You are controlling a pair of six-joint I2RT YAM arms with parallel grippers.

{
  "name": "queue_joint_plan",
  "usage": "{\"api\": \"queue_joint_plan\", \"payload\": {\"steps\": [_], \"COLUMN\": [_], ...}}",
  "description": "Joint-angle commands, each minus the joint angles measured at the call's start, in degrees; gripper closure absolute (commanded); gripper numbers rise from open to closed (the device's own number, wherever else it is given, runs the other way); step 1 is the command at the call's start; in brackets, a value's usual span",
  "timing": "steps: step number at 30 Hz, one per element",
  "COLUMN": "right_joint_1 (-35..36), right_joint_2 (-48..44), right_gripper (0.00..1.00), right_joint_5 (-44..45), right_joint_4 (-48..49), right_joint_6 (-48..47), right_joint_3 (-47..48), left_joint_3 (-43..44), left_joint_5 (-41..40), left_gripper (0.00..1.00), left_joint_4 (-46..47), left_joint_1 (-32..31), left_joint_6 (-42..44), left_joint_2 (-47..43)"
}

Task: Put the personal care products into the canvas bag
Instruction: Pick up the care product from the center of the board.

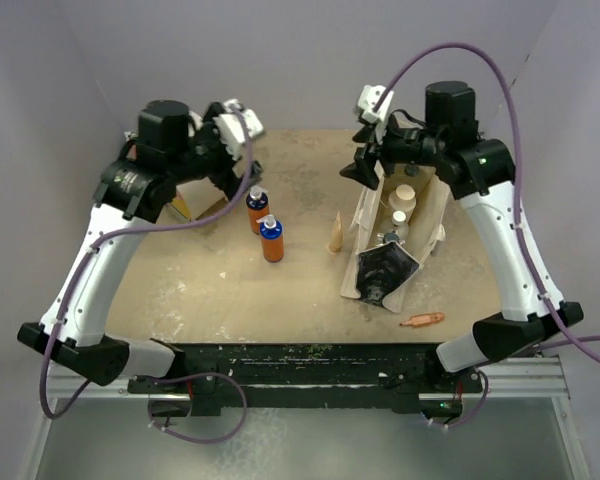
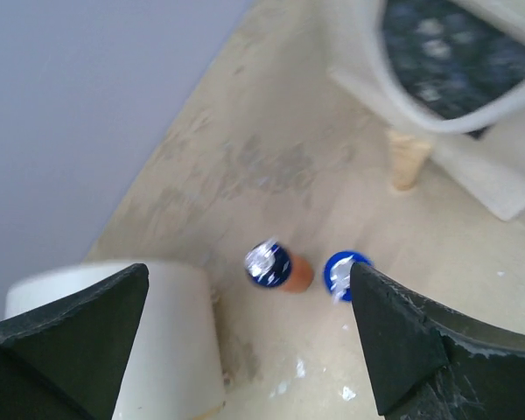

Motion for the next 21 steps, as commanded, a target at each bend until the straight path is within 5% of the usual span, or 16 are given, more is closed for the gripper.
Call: {"api": "queue_joint_plan", "payload": {"steps": [1,8,21], "right_joint_1": [5.5,16.89,25.37], "right_joint_2": [0.83,9.78,24.12], "right_gripper": [0.25,0.23,0.21], "right_joint_5": [-1.73,4.84,14.43], "right_joint_4": [5.55,1.41,3.17], "right_joint_6": [1.59,-4.92,-7.91], "right_joint_3": [-2.37,0.07,1.0], "left_joint_3": [-5.63,-8.11,-8.48], "left_joint_5": [-0.04,1.77,3.94], "left_gripper": [0.01,0.01,0.01], "left_joint_4": [10.34,14.99,15.84], "left_joint_1": [11.36,22.7,26.11], "left_joint_6": [-11.01,-19.35,-19.91], "left_joint_2": [-4.92,-5.62,-8.18]}}
